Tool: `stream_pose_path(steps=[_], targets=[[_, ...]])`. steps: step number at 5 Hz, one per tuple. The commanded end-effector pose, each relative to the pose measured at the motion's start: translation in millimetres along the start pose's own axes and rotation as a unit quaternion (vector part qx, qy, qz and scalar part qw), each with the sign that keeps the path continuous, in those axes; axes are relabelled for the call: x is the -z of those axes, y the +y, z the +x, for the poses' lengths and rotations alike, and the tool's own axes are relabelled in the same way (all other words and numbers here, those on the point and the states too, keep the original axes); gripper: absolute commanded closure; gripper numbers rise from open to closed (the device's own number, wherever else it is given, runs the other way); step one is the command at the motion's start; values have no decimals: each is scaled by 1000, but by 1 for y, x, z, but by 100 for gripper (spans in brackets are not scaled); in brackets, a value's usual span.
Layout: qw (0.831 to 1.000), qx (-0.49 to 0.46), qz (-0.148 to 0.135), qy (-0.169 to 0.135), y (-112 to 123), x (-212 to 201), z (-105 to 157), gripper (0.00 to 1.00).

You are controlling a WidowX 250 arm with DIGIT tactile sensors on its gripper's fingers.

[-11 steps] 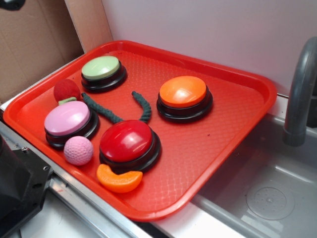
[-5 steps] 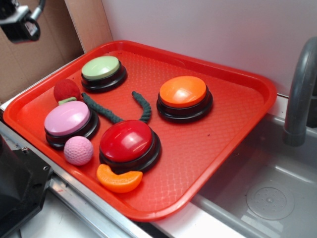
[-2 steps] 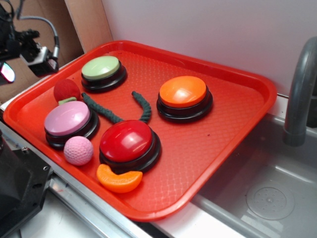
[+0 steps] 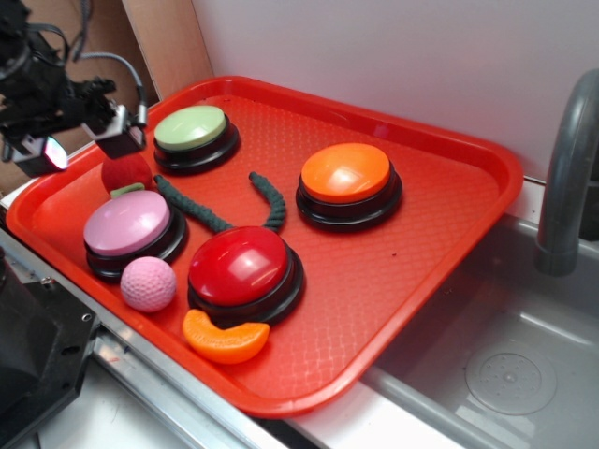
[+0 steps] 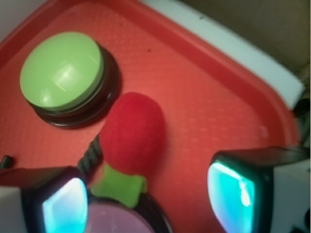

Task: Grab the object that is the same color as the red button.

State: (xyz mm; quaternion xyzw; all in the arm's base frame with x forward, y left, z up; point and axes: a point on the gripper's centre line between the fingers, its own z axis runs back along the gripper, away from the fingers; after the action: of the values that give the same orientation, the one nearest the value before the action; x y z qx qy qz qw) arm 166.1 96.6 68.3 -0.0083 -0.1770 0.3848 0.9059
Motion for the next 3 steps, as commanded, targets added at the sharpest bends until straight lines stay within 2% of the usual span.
stream_pose_path(steps=[1, 3], targets=[[1000, 0, 5, -10, -2, 27, 17, 0], [1000, -13, -2, -16, 3, 37, 20, 0]])
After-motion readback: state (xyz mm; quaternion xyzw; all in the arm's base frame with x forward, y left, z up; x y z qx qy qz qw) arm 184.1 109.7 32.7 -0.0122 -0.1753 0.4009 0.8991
